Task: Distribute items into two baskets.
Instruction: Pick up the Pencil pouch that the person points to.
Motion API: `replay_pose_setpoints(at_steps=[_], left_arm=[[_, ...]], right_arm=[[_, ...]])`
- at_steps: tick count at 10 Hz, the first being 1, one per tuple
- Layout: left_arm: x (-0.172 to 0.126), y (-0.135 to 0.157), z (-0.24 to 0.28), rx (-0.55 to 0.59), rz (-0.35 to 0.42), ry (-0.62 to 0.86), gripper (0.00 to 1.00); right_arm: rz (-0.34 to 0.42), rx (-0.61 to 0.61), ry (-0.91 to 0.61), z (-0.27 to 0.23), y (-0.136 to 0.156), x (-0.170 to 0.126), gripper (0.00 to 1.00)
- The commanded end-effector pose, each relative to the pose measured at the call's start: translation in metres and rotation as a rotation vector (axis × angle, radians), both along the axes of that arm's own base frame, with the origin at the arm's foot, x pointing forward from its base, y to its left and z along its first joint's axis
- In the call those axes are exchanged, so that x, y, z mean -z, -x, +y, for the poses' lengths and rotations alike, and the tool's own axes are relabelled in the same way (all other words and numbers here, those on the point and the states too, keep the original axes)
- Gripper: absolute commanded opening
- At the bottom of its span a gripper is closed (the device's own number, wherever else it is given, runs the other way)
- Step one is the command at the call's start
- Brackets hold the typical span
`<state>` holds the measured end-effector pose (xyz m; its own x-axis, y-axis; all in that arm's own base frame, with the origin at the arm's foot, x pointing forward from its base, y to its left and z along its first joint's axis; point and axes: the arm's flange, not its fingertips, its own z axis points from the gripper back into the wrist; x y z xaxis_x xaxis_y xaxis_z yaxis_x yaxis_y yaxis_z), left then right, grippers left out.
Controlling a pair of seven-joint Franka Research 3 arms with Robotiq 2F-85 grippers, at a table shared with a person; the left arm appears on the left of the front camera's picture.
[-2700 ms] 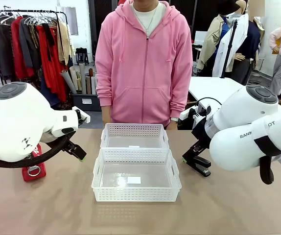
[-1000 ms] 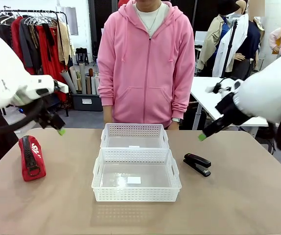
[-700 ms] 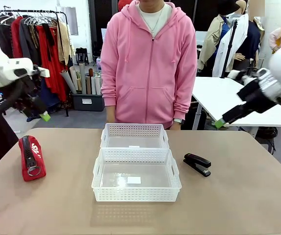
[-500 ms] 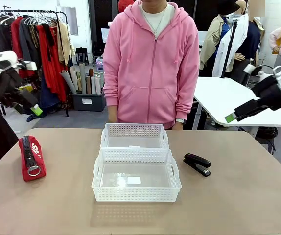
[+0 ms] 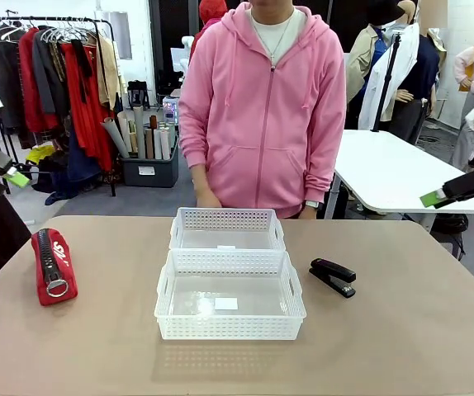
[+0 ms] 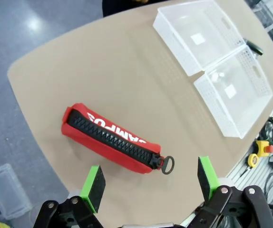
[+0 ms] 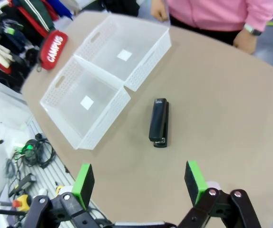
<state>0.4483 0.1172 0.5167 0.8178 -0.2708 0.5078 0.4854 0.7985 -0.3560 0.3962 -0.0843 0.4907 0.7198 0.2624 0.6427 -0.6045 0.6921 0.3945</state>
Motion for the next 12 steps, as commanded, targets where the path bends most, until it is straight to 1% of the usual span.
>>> replay_pose_setpoints(at_steps=[1,2,4,8,9,10,12], left_arm=[[0.001,0.008,0.012,0.019,-0.049,0.055,1.0],[0.001,0.01,0.02,-0.022,-0.042,0.063,1.0],[-0.001,0.014,0.027,-0.033,-0.061,0.095,1.0],[-0.002,0.012,0.022,-0.033,-0.055,0.09,1.0],[-0.002,0.012,0.022,-0.007,-0.068,0.097,1.0],[-0.004,0.009,0.023,-0.042,-0.038,0.069,1.0],[-0.004,0.009,0.023,-0.042,-0.038,0.069,1.0]], right_arm=[[-0.036,0.0,-0.074,-0.016,0.009,-0.002,1.0],[-0.048,0.009,-0.089,-0.022,0.017,-0.003,1.0],[-0.056,0.035,-0.107,-0.031,0.025,-0.005,1.0],[-0.051,0.052,-0.108,-0.03,0.025,-0.006,1.0],[-0.02,0.054,-0.096,-0.035,0.024,-0.01,1.0],[-0.02,0.054,-0.096,-0.035,0.024,-0.01,1.0],[-0.02,0.054,-0.096,-0.035,0.024,-0.01,1.0]])
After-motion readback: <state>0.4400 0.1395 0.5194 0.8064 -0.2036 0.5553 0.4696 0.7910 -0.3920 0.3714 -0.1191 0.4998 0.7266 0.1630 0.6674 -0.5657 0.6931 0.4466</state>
